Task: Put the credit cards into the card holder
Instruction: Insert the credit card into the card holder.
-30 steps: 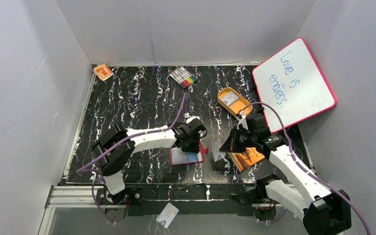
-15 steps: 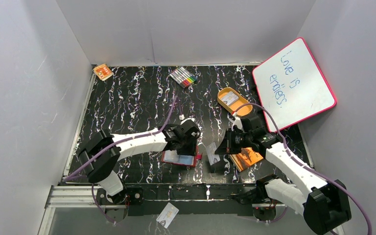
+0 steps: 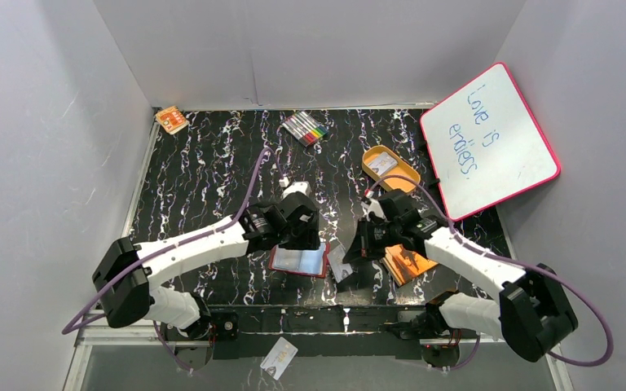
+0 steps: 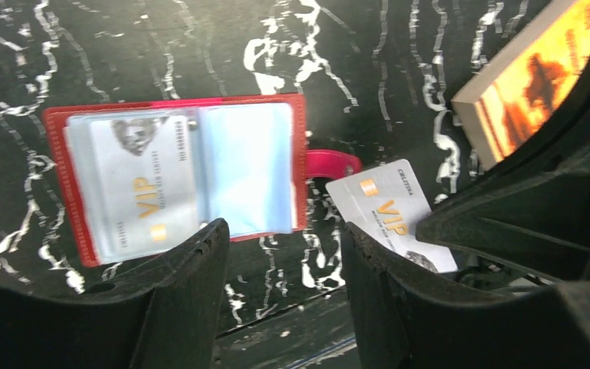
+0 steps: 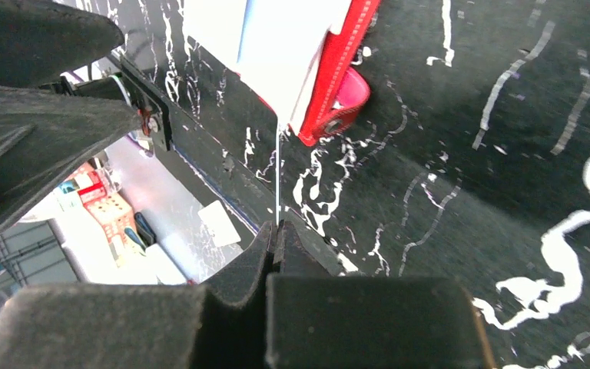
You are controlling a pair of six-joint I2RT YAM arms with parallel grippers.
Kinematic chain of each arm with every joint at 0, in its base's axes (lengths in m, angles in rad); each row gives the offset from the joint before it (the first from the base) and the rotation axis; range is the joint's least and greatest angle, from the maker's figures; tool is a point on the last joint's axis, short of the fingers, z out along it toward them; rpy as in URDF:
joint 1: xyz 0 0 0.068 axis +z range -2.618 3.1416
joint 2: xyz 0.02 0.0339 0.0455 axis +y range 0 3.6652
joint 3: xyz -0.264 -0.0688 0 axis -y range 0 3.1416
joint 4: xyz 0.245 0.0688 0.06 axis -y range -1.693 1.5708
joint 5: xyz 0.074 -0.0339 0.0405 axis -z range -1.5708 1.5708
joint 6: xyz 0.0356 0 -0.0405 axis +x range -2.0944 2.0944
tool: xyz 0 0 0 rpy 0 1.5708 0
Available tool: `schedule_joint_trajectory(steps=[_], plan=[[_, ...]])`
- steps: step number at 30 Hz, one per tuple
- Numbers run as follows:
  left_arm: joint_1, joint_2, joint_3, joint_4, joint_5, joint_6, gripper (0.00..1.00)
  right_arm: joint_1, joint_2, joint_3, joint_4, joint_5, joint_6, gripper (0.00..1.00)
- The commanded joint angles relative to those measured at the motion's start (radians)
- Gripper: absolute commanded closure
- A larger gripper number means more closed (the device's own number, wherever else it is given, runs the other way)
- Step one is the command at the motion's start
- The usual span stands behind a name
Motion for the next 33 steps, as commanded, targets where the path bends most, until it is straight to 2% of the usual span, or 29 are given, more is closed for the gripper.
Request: schedule_joint_trajectory(steps=[1,16,24,33], plan=[[0.014,-0.014,-0.048,-0.075,-0.084,0.03,0.48,0.059,0.068,0.068,0.12,-0.028,0.058,1.0],[0.036,0.078,-0.149,0.009,-0.062,0.083,0.52,0.124,0.226,0.05,0.151,0.066,0.141,1.0],[0.037,0.085,-0.08,0.034,-0.014,0.119,0.52,0.125,0.264,0.038,0.148,0.105,0.138,1.0],[0.036,0.204,-0.025,0.04,0.035,0.148,0.55,0.124,0.244,0.036,0.132,0.13,0.131,1.0]])
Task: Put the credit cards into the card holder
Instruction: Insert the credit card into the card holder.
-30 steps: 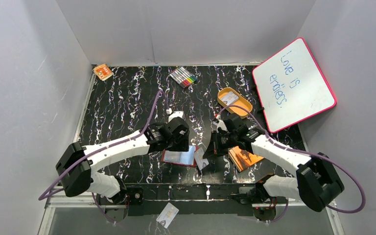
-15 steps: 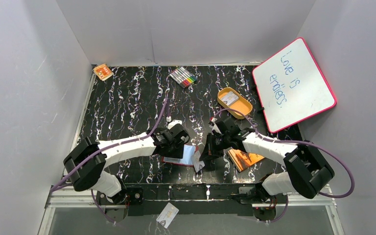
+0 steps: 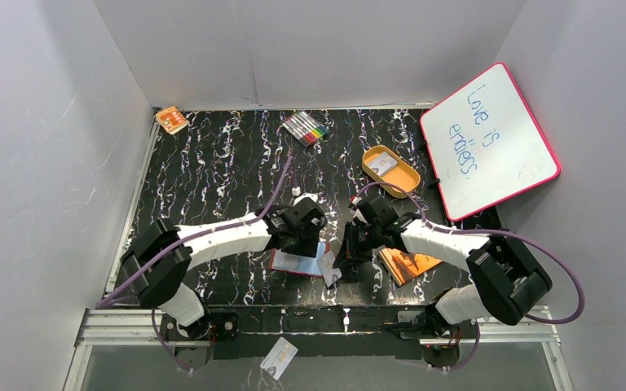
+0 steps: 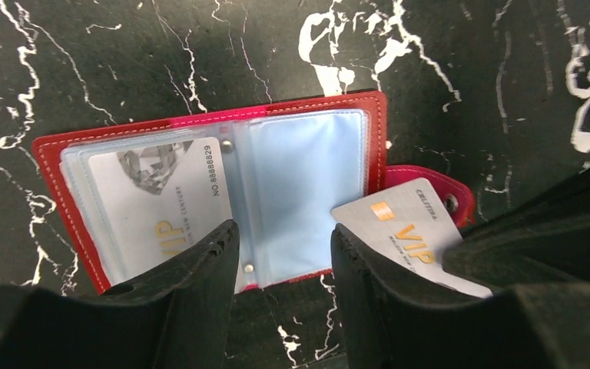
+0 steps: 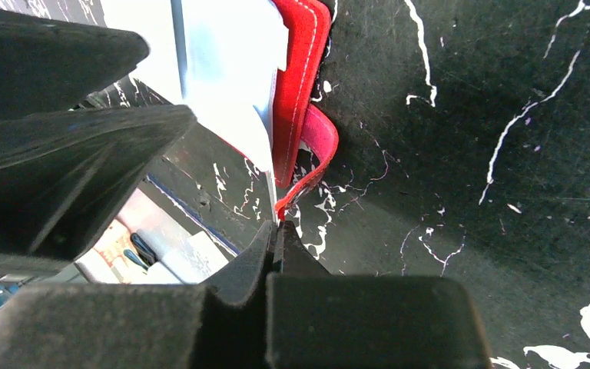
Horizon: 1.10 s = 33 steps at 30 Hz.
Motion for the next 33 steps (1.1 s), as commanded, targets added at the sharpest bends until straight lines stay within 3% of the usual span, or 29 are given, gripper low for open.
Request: schedule_joint_trajectory(steps=[1,11,25,33], plan=[[0.005,0.051,0.022,-0.014,0.013,0.016,0.56,0.005,-0.026,-0.001,-0.003,0.038,-0.009,1.0],[0.005,0.141,0.028,-0.027,-0.013,-0.005,0.59,0.005,-0.099,0.019,-0.068,0.046,-0.032,1.0],[0.005,0.174,-0.005,-0.033,-0.042,-0.021,0.98,0.003,-0.201,0.062,-0.135,0.102,-0.053,1.0],[0.005,0.174,-0.014,-0.034,-0.05,-0.028,1.0,0.004,-0.185,0.071,-0.056,0.044,-0.051,1.0]])
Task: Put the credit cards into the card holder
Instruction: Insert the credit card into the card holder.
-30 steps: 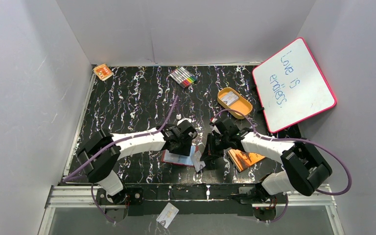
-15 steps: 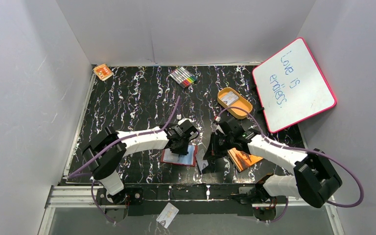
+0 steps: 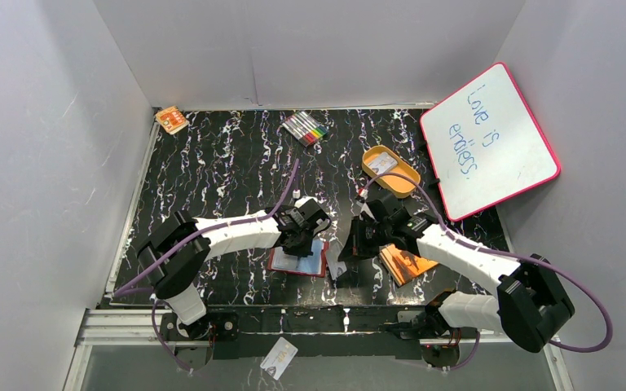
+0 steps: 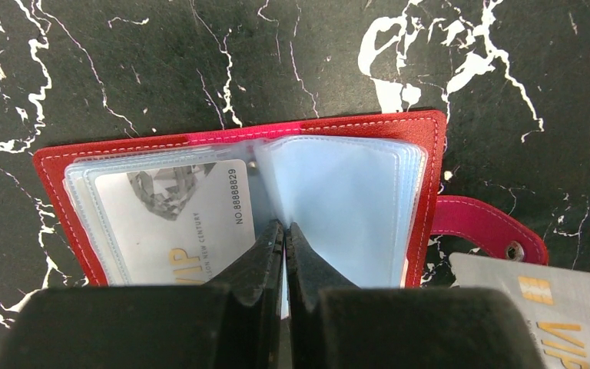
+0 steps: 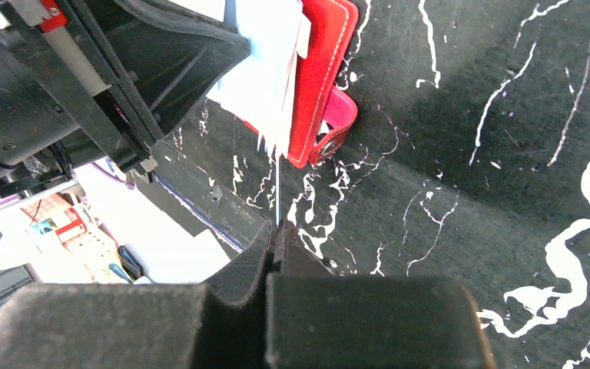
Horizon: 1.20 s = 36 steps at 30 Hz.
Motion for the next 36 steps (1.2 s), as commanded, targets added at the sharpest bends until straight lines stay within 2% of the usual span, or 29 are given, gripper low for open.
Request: schedule_joint_trajectory(steps=[1,15,36], plan=[[-0.001,0.047,-0.041,-0.018,-0.015,-0.011,1.0,0.004,0.007,0.046,0.081,-0.047,-0.01,1.0],[-0.001,0.038,-0.065,-0.013,-0.024,-0.025,1.0,0.003,0.089,0.058,0.152,0.024,0.045,1.0],[-0.001,0.03,-0.07,-0.013,-0.02,-0.034,1.0,-0.001,0.151,0.048,0.214,-0.032,0.053,1.0]])
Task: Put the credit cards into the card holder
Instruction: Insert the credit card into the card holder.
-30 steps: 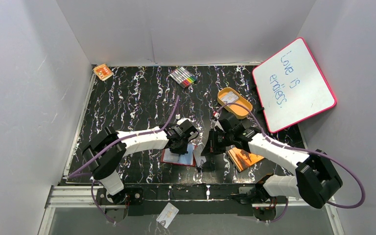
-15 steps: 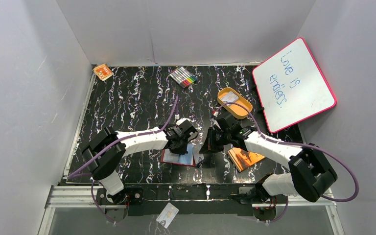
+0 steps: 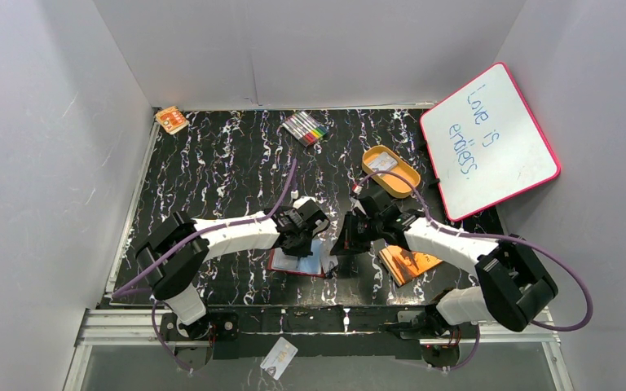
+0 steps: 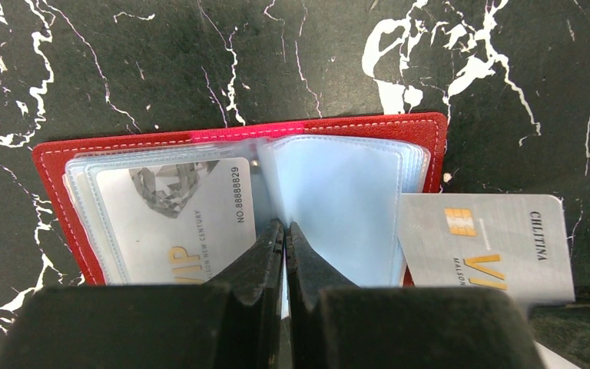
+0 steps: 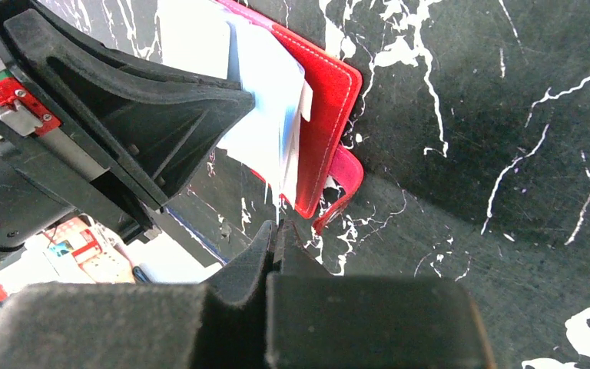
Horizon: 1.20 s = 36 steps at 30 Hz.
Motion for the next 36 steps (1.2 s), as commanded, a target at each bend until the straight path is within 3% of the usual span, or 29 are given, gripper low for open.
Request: schedule_joint_trajectory(steps=[1,13,21,36], plan=[[-0.001,0.04,-0.053,-0.027,-0.013,-0.009,1.0,-0.001,0.022,0.033,0.072,-0.041,0.004,1.0],[-0.001,0.009,0.006,-0.066,-0.006,-0.011,1.0,0.0,0.129,0.029,0.161,-0.149,0.005,1.0],[-0.001,-0.041,0.098,-0.122,0.007,0.012,0.69,-0.001,0.148,0.003,0.213,-0.156,0.016,1.0],[0.002,-0.172,0.183,-0.226,-0.034,0.0,0.46,0.005,0.164,0.019,0.244,-0.182,0.029,1.0]])
